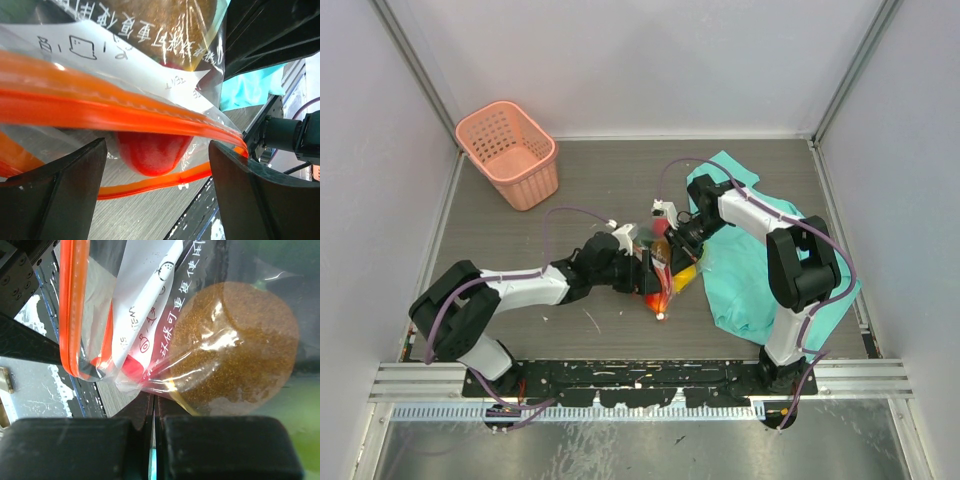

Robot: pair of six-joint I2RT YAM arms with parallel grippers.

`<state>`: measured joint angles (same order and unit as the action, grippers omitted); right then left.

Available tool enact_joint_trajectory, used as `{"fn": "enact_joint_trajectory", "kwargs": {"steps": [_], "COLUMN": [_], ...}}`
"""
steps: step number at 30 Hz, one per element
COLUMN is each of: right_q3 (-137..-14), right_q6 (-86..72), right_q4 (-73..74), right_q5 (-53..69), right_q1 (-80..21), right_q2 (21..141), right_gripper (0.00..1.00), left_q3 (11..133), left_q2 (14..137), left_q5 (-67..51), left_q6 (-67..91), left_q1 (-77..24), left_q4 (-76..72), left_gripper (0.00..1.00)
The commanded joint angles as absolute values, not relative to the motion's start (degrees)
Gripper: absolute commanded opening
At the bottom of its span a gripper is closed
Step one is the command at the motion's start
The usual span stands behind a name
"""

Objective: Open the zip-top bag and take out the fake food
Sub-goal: Pick up the fake fruit from the zipper food storage bag.

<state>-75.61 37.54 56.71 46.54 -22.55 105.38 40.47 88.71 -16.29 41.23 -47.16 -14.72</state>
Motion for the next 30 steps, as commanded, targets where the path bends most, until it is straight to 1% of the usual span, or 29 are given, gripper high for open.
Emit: {"fn": "enact_joint_trajectory", "kwargs": {"steps": [1,8,9,19,30], "right_q3": [-77.00,-76.85,-76.85,-76.37,-76.62], "right_q6": [37.03,36.57,36.57,35.38,34.10], "right_q4": [55.13,54.80,54.72,53.83,53.37], "right_q5": [47.46,47.10,47.06,47.44,49.49], "right_q1": [-22.89,-23.53,-23.82,-26.58,-27.25], "right_q2": [104.55,105.01,105.03,106.12,106.71], "right_gripper": [0.01,0.01,0.01,0.01,0.01], "left_q3": [39.63,39.48,39.66,41.53,44.19], "left_q2": [86.81,86.07,86.35,89.76,92.86], "left_q5": [-17.79,-17.51,-17.35,-16.02,-13.73], "left_q6": [41.32,41.48,41.63,43.41,42.52], "left_q1": [-47.43,-47.42,-47.40,-47.53,-48.09], "left_q4": [-14.32,-12.15,-11.87,-13.51,-10.99], "left_gripper": [0.81,0.68,0.67,0.70,0.74]}}
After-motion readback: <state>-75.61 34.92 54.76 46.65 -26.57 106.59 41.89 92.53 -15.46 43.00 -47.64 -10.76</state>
